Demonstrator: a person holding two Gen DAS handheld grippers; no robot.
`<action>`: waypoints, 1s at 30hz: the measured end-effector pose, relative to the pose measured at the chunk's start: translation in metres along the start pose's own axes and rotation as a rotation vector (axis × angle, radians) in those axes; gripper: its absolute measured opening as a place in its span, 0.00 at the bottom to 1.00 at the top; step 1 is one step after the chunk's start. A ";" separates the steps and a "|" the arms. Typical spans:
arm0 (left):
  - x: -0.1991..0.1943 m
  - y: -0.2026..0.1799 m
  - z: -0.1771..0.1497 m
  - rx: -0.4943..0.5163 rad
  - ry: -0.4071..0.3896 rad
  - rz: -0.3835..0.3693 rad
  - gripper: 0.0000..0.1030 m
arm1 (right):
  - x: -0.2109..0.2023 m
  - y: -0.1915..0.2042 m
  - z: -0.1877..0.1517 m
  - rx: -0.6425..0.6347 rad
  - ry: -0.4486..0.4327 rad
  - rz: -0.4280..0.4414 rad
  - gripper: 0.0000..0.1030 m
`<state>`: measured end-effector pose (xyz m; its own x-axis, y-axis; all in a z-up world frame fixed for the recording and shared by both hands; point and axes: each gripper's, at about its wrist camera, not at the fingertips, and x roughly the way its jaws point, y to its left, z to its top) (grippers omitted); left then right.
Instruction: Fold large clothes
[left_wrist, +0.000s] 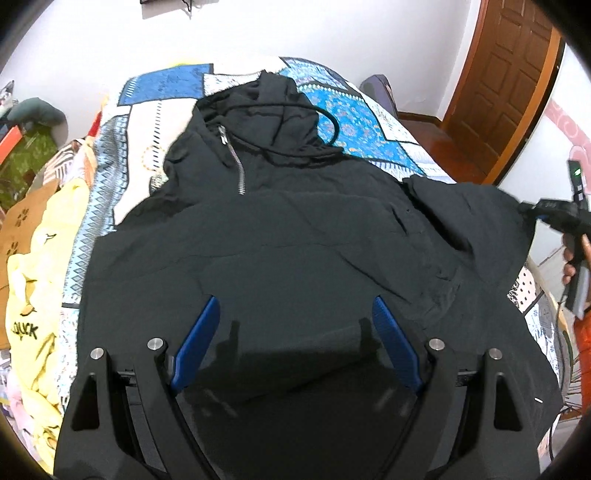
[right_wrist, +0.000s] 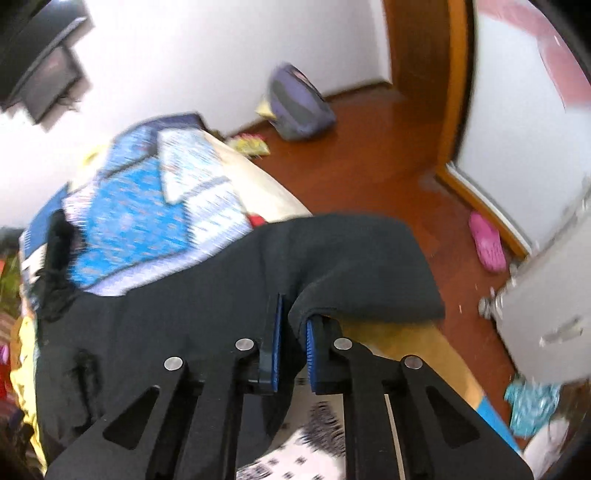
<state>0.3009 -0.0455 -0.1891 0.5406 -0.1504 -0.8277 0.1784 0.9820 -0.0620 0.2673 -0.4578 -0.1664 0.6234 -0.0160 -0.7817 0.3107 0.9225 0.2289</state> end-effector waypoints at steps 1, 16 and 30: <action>-0.003 0.002 -0.001 0.000 -0.007 0.002 0.82 | -0.012 0.010 0.003 -0.035 -0.026 0.008 0.09; -0.046 0.027 -0.013 -0.016 -0.089 -0.004 0.82 | -0.082 0.165 -0.019 -0.326 -0.090 0.297 0.08; -0.050 0.067 -0.039 -0.088 -0.073 -0.006 0.82 | -0.012 0.259 -0.121 -0.552 0.219 0.314 0.08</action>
<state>0.2536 0.0319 -0.1738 0.5991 -0.1611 -0.7843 0.1105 0.9868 -0.1183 0.2532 -0.1720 -0.1677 0.4464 0.3105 -0.8392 -0.3106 0.9333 0.1801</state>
